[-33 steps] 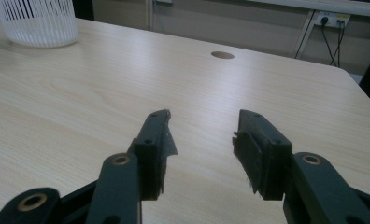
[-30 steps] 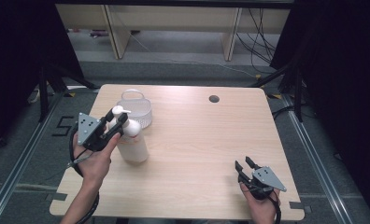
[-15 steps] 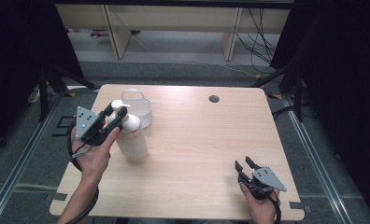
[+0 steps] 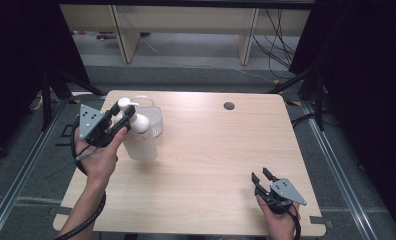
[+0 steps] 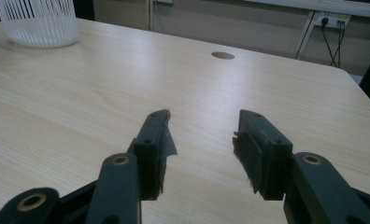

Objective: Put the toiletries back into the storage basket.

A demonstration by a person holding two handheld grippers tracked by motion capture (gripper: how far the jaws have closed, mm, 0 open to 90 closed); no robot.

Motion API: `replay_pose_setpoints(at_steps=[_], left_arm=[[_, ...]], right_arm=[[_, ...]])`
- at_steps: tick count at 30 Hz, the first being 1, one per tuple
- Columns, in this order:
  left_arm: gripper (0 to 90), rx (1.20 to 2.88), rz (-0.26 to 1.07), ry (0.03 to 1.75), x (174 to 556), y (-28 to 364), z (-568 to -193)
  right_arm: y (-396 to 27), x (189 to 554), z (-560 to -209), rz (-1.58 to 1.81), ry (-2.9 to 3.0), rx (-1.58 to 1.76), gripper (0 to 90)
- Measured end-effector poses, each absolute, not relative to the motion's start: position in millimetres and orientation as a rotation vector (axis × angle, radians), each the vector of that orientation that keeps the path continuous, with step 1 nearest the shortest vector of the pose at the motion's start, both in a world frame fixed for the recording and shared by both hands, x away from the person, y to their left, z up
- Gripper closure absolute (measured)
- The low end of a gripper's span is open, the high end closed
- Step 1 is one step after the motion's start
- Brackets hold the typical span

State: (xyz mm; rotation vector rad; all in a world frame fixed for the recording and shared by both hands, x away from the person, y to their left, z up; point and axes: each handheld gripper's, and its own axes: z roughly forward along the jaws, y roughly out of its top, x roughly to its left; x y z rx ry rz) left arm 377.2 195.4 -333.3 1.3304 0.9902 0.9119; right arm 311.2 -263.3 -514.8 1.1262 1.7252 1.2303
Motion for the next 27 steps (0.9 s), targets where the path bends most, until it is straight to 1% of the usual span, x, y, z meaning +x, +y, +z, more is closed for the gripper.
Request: replay_pose_setpoints(at_steps=[27], left_arm=[[59.4, 1.314, 0.933, 1.010, 397, 199, -321]], right_arm=[[-263, 311, -514, 1.229, 1.731, 1.130, 54.1]])
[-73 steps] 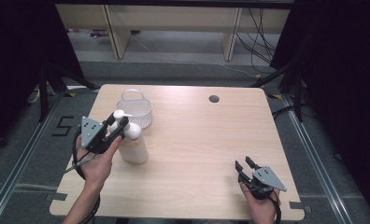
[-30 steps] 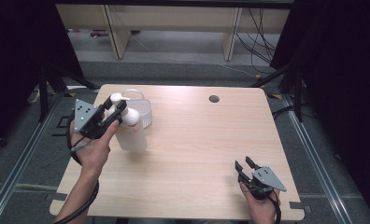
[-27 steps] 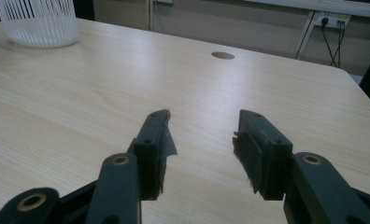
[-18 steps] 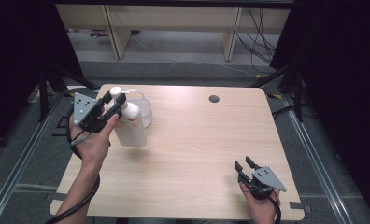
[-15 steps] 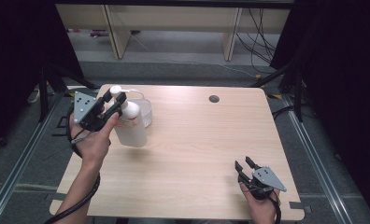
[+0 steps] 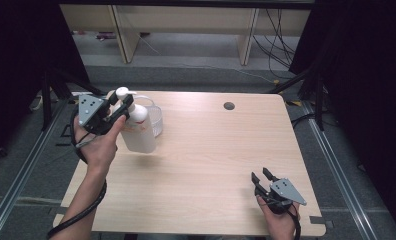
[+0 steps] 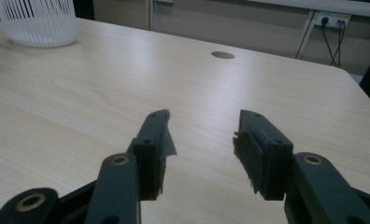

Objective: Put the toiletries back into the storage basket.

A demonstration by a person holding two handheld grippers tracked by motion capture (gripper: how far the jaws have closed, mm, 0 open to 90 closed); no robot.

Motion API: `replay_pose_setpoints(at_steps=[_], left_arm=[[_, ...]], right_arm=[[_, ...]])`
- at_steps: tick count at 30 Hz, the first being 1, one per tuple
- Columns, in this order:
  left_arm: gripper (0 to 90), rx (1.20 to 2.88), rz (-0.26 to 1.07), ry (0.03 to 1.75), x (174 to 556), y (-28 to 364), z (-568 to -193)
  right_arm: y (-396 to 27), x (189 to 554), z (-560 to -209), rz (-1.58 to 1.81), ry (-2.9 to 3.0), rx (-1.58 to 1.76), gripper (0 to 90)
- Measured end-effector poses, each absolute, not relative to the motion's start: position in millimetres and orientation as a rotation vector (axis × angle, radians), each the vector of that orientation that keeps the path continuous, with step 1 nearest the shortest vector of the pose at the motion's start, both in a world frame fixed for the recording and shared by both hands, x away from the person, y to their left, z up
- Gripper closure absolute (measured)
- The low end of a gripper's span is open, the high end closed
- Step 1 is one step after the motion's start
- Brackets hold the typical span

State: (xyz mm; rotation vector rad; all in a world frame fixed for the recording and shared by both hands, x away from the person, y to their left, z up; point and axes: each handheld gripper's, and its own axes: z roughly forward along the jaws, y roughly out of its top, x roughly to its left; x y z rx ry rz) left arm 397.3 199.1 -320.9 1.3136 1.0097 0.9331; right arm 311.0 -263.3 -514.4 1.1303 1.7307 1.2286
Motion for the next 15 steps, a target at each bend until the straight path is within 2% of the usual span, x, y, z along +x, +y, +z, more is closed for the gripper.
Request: replay_pose_setpoints(at_steps=[15], left_arm=[[59.4, 1.315, 0.941, 1.009, 405.6, 198.2, -313.4]], right_arm=[[-264.6, 312.5, -514.4, 1.217, 1.723, 1.098, 54.0]])
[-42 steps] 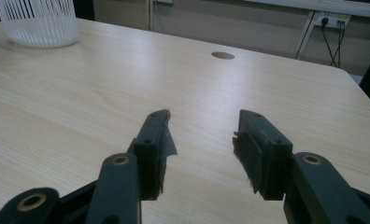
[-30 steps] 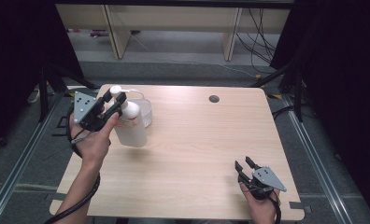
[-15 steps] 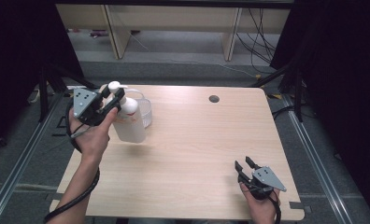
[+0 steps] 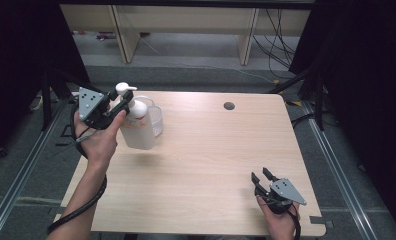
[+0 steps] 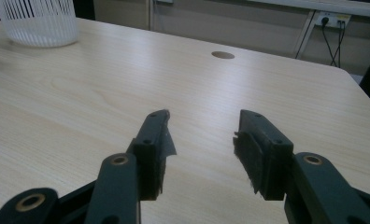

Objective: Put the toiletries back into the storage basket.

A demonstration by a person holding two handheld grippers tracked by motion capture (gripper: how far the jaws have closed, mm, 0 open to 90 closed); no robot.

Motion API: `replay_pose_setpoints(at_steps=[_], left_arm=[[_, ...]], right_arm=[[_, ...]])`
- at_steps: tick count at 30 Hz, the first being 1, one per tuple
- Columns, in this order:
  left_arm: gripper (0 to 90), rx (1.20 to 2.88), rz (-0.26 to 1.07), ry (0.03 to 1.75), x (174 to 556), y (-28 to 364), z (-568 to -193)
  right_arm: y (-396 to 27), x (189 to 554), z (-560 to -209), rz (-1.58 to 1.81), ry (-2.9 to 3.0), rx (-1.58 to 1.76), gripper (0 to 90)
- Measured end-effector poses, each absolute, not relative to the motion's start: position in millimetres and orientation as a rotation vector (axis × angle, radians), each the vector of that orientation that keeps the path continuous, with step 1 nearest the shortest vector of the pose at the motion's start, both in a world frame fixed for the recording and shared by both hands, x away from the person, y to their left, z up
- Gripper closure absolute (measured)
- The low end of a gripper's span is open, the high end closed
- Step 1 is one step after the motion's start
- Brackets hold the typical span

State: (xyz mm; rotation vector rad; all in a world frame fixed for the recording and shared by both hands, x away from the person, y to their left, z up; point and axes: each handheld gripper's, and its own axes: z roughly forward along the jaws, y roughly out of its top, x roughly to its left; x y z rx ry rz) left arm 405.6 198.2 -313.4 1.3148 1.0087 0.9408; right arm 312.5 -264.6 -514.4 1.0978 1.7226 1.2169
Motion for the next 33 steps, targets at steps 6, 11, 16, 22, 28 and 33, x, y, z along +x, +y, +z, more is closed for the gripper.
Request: replay_pose_setpoints(at_steps=[6, 11, 16, 22, 28, 33], left_arm=[[59.4, 1.313, 0.940, 1.012, 408, 198, -311], [59.4, 1.315, 0.942, 1.012, 411, 199, -310], [59.4, 1.310, 0.943, 1.014, 414, 199, -308], [59.4, 1.307, 0.947, 1.015, 416, 200, -304], [59.4, 1.303, 0.955, 1.017, 419, 202, -300], [59.4, 1.298, 0.961, 1.017, 421, 203, -296]], right_arm=[[-265, 312, -514, 1.216, 1.717, 1.106, 54.0], [-265, 312, -514, 1.217, 1.717, 1.106, 53.9], [-263, 311, -515, 1.234, 1.733, 1.127, 53.9], [-263, 311, -515, 1.235, 1.733, 1.126, 53.8], [-264, 312, -514, 1.218, 1.722, 1.116, 53.8], [-263, 311, -514, 1.230, 1.733, 1.128, 53.6]])
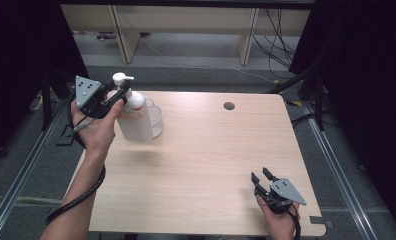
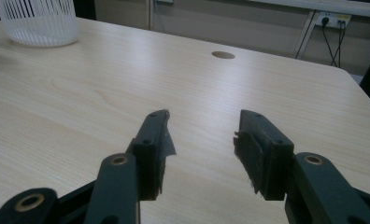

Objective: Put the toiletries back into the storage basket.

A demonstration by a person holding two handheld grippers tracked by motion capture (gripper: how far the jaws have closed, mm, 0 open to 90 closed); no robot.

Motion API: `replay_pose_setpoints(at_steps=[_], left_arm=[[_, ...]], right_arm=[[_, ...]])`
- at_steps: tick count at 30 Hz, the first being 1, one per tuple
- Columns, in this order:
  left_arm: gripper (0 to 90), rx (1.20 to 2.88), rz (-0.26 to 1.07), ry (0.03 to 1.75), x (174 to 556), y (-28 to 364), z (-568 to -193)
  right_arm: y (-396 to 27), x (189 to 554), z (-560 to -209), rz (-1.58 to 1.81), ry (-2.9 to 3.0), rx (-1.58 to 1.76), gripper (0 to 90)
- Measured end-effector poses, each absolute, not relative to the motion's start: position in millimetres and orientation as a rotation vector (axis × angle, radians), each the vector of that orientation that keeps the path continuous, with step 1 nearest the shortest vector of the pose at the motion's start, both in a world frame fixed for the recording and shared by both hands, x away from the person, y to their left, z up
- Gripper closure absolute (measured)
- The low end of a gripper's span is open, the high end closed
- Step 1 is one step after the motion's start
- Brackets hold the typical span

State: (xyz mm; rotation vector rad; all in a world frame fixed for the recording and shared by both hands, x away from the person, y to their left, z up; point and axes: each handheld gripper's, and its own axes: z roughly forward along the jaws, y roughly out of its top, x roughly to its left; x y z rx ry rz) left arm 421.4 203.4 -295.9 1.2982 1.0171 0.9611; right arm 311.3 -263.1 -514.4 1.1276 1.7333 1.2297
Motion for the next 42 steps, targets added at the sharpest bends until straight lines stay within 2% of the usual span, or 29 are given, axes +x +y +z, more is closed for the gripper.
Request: replay_pose_setpoints(at_steps=[42], left_arm=[[59.4, 1.296, 0.977, 1.033, 441, 204, -279]], right_arm=[[-264, 313, -515, 1.222, 1.720, 1.096, 53.2]])
